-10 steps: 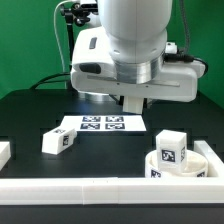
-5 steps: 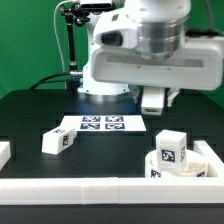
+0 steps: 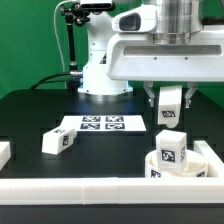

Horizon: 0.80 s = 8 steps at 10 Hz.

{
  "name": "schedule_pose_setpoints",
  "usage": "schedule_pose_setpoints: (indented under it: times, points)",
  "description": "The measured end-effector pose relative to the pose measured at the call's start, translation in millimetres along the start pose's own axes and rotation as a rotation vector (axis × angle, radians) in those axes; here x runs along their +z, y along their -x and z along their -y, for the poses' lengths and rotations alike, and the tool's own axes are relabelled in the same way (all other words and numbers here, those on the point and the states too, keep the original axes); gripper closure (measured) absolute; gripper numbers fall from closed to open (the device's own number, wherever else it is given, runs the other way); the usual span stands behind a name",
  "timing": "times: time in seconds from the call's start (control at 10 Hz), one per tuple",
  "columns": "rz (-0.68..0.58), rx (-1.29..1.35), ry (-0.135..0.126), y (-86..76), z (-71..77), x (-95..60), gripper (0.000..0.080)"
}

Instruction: Assemble stool

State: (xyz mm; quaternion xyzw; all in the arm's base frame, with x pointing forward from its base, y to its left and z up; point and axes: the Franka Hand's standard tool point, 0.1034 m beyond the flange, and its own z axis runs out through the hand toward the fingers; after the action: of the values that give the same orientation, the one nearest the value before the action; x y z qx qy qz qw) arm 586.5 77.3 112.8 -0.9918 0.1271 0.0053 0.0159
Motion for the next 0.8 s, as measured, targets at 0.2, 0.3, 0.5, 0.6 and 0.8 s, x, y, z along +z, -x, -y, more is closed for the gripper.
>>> schedule_pose_setpoints:
  times: [0.2,0.3,0.5,0.6,0.8]
  points:
    - [-0.153,-0.016,-0.033,-7.8,23.2,-5.4,0.0472]
    - [-0.201,-0.028,-0.047,-8.6,29.3,-4.5,0.0472]
    - [-0.349,-0.038,-0.092,-9.4,38.9,-4.1,0.0472]
    - [-0.396,-0.047,-0.107,-6.0,42.6,-2.0,0.0472]
    - [-0.395,-0.131,-0.082,-2.4,48.6,1.5,0.0472]
